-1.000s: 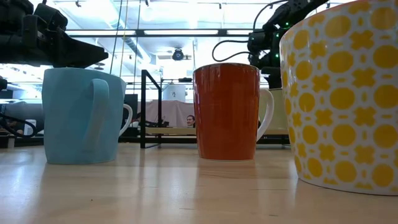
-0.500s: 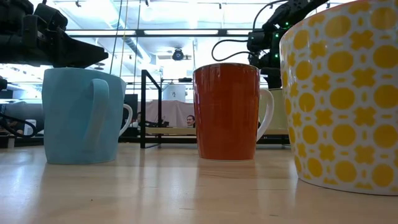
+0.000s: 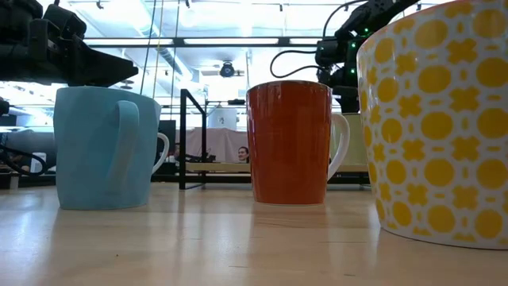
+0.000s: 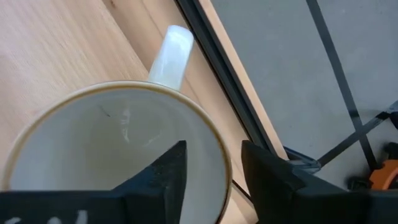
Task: Place coffee mugs
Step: Put the red cup on the shelf aligned with the green cup
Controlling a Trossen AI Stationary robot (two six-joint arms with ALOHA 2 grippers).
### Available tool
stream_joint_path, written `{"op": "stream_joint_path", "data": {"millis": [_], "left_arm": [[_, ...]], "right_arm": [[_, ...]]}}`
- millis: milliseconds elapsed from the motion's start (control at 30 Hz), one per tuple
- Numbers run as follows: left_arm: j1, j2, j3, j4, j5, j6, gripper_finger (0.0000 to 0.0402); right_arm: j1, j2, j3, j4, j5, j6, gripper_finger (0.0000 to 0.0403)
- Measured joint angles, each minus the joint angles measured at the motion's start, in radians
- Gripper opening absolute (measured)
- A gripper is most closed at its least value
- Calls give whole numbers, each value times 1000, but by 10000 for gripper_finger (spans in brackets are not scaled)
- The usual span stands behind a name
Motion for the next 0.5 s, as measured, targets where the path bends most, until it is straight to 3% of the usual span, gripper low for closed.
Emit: {"op": "stream_joint_path", "data": {"millis": [500], "left_arm": [[0, 0, 0, 0, 0, 0, 139]], "right_arm": [[1, 0, 0, -1, 1, 0, 174]]}}
